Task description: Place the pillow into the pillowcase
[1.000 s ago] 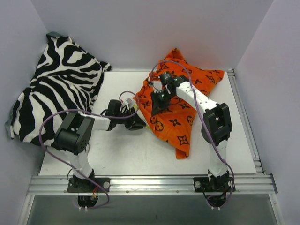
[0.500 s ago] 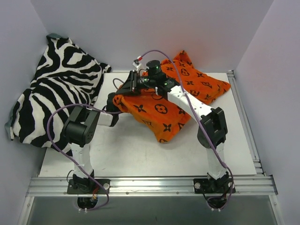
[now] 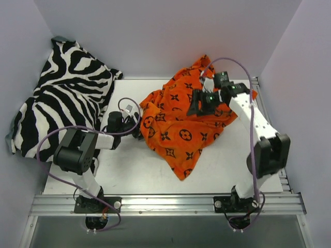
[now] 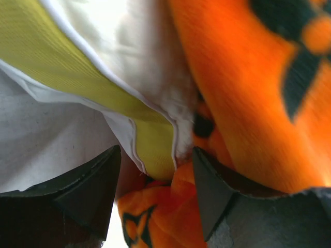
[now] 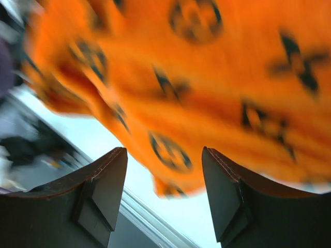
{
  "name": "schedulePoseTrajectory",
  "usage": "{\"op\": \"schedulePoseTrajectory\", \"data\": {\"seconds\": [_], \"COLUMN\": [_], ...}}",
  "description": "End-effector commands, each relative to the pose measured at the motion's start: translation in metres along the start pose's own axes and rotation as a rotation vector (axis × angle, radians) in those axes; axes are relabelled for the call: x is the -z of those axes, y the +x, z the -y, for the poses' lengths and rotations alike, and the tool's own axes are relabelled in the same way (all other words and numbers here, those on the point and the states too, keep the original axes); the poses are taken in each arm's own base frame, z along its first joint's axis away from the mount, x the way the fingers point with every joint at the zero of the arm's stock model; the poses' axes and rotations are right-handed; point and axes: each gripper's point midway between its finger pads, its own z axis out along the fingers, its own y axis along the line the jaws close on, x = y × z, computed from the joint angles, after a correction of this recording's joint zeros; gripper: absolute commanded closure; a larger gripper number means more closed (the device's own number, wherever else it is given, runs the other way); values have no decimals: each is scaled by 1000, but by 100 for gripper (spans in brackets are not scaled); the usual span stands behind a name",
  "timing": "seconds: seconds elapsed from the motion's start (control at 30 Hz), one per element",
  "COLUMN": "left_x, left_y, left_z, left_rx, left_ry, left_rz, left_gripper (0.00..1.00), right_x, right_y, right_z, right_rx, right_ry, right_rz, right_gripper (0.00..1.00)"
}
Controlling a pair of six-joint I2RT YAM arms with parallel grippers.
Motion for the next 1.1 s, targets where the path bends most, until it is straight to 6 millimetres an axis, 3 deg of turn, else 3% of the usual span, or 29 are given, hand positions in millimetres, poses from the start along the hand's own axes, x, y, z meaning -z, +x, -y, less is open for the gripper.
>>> {"op": "schedulePoseTrajectory", "data": {"seconds": [0.0,0.03,0.13,0.23,0.27,0.33,0.37,0.4,0.47,0.57,0.63,0.7,0.73,0.77,0.8,0.83,0.87,0.9,0.93,1.0,1.07], "left_x": [9,7,-4,-24,-31,-45,-55,-61,-69,-74,-73,-71,-70,-67,-65,-62,-61,-60,-59,-59,-60], "left_y": [6,11,23,39,43,42,36,32,20,4,0,1,4,4,4,6,7,10,13,15,16], "left_z": [-1,-2,-10,-10,-6,-7,10,9,23,50,65,77,80,83,83,77,75,75,71,67,67], "left_rx": [-73,-74,-61,-60,-73,-28,-50,-24,-45,-51,-60,-82,-88,-92,-89,-77,-72,-76,-72,-67,-74], "left_ry": [-23,-28,-50,-58,-43,-32,23,26,64,137,170,202,209,217,215,202,198,196,188,180,182], "left_rz": [-11,-25,-60,-99,-106,-100,-84,-80,-58,-30,-24,-29,-35,-31,-26,-25,-23,-28,-32,-37,-42], "left_gripper": [35,35,33,32,32,37,40,49,57,70,73,73,73,70,66,62,57,54,54,53,53], "right_x": [41,37,26,4,-6,-19,-26,-26,-22,17,43,66,64,55,41,36,39,37,31,19,0], "right_y": [95,123,159,181,196,204,203,200,192,173,167,175,179,170,148,149,141,124,140,129,141], "right_z": [41,57,54,43,40,23,14,-12,-36,-94,-120,-128,-120,-85,-61,-32,-10,18,40,61,78], "right_rx": [259,225,128,117,138,140,144,132,204,327,406,534,565,598,607,549,553,595,604,625,615], "right_ry": [244,273,196,126,103,-3,-55,-182,-298,-514,-615,-614,-532,-289,-119,27,136,291,342,439,461], "right_rz": [-261,-336,-438,-530,-592,-621,-631,-625,-594,-482,-442,-465,-489,-483,-403,-393,-341,-282,-323,-250,-265], "right_gripper": [41,39,30,26,35,57,82,92,100,100,100,100,100,80,59,39,10,8,7,6,7]}}
